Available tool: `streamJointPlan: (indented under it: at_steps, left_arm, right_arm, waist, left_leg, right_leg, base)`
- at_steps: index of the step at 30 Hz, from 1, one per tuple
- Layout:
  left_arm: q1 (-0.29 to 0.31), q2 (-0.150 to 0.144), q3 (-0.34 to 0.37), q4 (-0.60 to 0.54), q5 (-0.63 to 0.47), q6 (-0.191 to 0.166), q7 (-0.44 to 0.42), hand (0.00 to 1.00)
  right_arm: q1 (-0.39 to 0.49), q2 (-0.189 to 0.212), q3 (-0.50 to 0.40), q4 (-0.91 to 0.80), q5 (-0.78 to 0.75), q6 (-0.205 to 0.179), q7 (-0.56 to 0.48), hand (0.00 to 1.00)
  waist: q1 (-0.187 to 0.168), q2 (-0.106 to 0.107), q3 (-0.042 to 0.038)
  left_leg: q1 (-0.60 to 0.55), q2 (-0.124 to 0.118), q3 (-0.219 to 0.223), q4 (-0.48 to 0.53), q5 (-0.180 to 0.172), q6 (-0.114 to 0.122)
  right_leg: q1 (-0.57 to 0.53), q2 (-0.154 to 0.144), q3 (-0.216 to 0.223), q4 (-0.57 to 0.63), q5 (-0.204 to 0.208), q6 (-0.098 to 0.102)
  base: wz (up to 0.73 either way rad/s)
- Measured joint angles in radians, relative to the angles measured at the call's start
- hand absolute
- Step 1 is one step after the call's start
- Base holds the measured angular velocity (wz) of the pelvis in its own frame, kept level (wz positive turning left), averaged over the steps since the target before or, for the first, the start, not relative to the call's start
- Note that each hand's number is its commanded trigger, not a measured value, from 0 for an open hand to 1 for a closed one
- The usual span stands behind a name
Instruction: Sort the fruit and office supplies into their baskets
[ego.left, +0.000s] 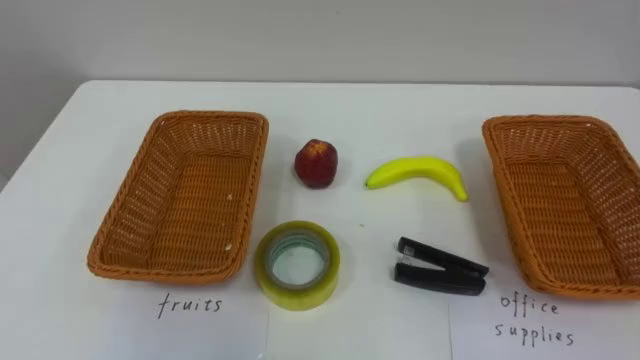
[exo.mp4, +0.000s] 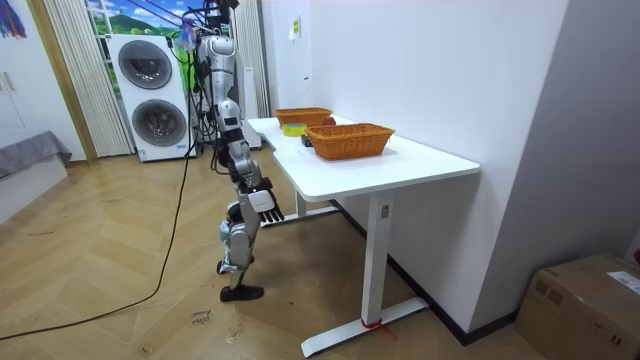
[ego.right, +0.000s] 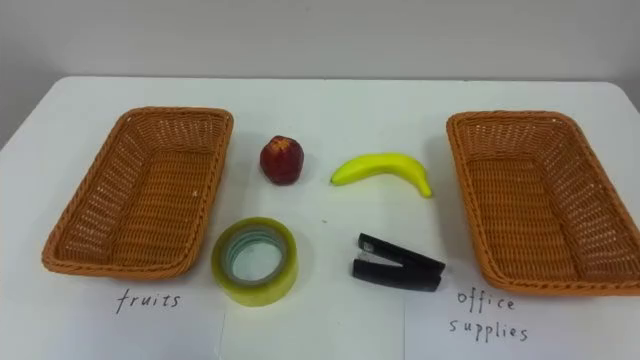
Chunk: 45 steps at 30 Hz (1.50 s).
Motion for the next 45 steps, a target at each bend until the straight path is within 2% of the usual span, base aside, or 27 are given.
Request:
streamJointPlan:
  at_steps: [12, 21, 24, 28, 29, 32, 35, 37, 39, 40, 41, 43, 45]
  left_arm:
    - [0.009, 0.007, 0.006, 0.0, 0.022, 0.0, 0.019, 0.0]
    - [0.01, 0.006, 0.003, 0.001, 0.024, 0.0, 0.017, 0.0]
    - [0.012, 0.006, 0.005, 0.0, 0.064, 0.0, 0.016, 0.0]
    - [0.011, 0.006, 0.005, 0.0, 0.067, 0.0, 0.016, 0.0]
    - [0.012, 0.006, 0.006, 0.001, 0.062, 0.0, 0.016, 0.0]
    - [0.011, 0.007, 0.008, 0.001, 0.062, 0.002, 0.016, 0.0]
    - [0.014, 0.011, 0.037, 0.0, 0.061, 0.013, 0.012, 0.0]
    - [0.022, 0.012, 0.063, -0.002, 0.062, 0.013, 0.013, 0.0]
    - [0.044, 0.018, 0.119, -0.022, 0.066, 0.013, 0.019, 0.0]
    - [0.056, 0.023, 0.131, -0.033, 0.067, 0.013, 0.02, 0.0]
    - [0.065, 0.039, 0.139, -0.041, 0.069, 0.013, 0.022, 0.0]
    - [0.068, 0.06, 0.153, -0.051, 0.069, 0.013, 0.037, 0.0]
    - [0.082, 0.073, 0.178, -0.071, 0.068, 0.013, 0.048, 0.0]
  right_arm:
    - [0.008, 0.002, -0.001, -0.002, 0.0, 0.002, -0.009, 0.0]
    - [0.019, 0.001, -0.004, -0.01, 0.0, -0.003, -0.01, 0.0]
    - [0.026, 0.001, -0.011, -0.025, 0.0, -0.01, -0.01, 0.0]
    - [0.026, -0.002, -0.011, -0.044, -0.007, -0.01, -0.024, 0.0]
    - [0.026, -0.003, -0.012, -0.043, -0.01, -0.01, -0.033, 0.0]
    - [0.024, -0.007, -0.024, -0.039, -0.005, -0.008, -0.055, 0.0]
    - [0.022, -0.01, -0.064, -0.042, -0.001, 0.01, -0.079, 0.0]
    - [0.02, -0.013, -0.126, -0.064, 0.002, 0.027, -0.099, 0.0]
    - [0.021, -0.023, -0.235, -0.145, 0.053, 0.047, -0.145, 0.0]
    - [0.021, -0.03, -0.259, -0.183, 0.062, 0.053, -0.162, 0.0]
    - [0.02, -0.05, -0.297, -0.248, 0.082, 0.051, -0.192, 0.0]
    - [0.018, -0.084, -0.351, -0.31, 0.101, 0.03, -0.234, 0.0]
    - [0.035, -0.11, -0.38, -0.393, 0.064, 0.037, -0.309, 0.0]
  waist:
    - [0.002, -0.011, 0.0025]
    - [0.003, -0.003, 0.0025]
    - [0.003, -0.001, 0.003]
    - [0.004, 0.0, 0.0004]
    - [0.002, -0.005, -0.0026]
    - [-0.004, -0.01, -0.0025]
    - [-0.015, -0.02, -0.0026]
    - [-0.023, -0.027, -0.0008]
    - [-0.043, -0.047, -0.0019]
    - [-0.051, -0.053, -0.0017]
    - [-0.059, -0.056, 0.0016]
    - [-0.065, -0.073, 0.0006]
    - [-0.06, -0.076, -0.0026]
  left_leg:
    - [0.02, 0.0, 0.003, -0.013, 0.0, 0.0]
    - [0.044, 0.003, 0.033, -0.017, 0.0, 0.0]
    - [0.047, 0.005, 0.049, -0.017, 0.0, 0.0]
    - [0.054, 0.006, 0.057, -0.021, 0.0, 0.0]
    - [0.054, 0.005, 0.057, -0.023, 0.0, 0.0]
    - [0.07, 0.005, 0.056, -0.04, 0.0, 0.0]
    - [0.083, 0.005, 0.057, -0.045, 0.0, 0.0]
    - [0.083, 0.005, 0.059, -0.045, 0.0, 0.0]
    - [0.085, 0.004, 0.059, -0.047, 0.0, 0.0]
    - [0.085, 0.004, 0.059, -0.047, 0.0, 0.0]
    - [0.084, 0.004, 0.06, -0.046, 0.0, 0.0]
    - [0.084, 0.004, 0.061, -0.046, 0.0, 0.0]
    - [0.082, 0.004, 0.07, -0.046, 0.0, 0.0]
  right_leg:
    - [0.006, 0.001, 0.006, 0.0, 0.0, 0.0]
    - [0.008, 0.004, 0.048, 0.001, 0.001, 0.0]
    - [0.004, 0.003, 0.059, 0.0, 0.001, 0.0]
    - [-0.004, 0.005, 0.081, 0.006, 0.001, -0.001]
    - [-0.006, 0.005, 0.082, 0.015, 0.001, -0.001]
    - [-0.002, 0.006, 0.081, 0.02, 0.002, 0.0]
    - [0.009, 0.006, 0.081, 0.02, 0.002, 0.0]
    - [0.009, 0.006, 0.083, 0.019, 0.002, 0.0]
    - [0.009, 0.004, 0.084, 0.018, 0.001, 0.0]
    - [0.007, 0.004, 0.083, 0.017, 0.001, 0.0]
    - [0.006, 0.005, 0.084, 0.015, 0.001, 0.0]
    - [0.004, 0.005, 0.087, 0.017, 0.001, 0.001]
    - [-0.003, 0.006, 0.1, 0.019, 0.002, 0.001]
  base:
    - [0.0]
    - [-0.12]
    - [-0.12]
    - [-0.18]
    - [0.0]
    - [-0.02]
    - [0.0]
    - [0.0]
    - [0.0]
    - [-0.04]
    - [0.0]
    - [0.0]
    - [-0.11]
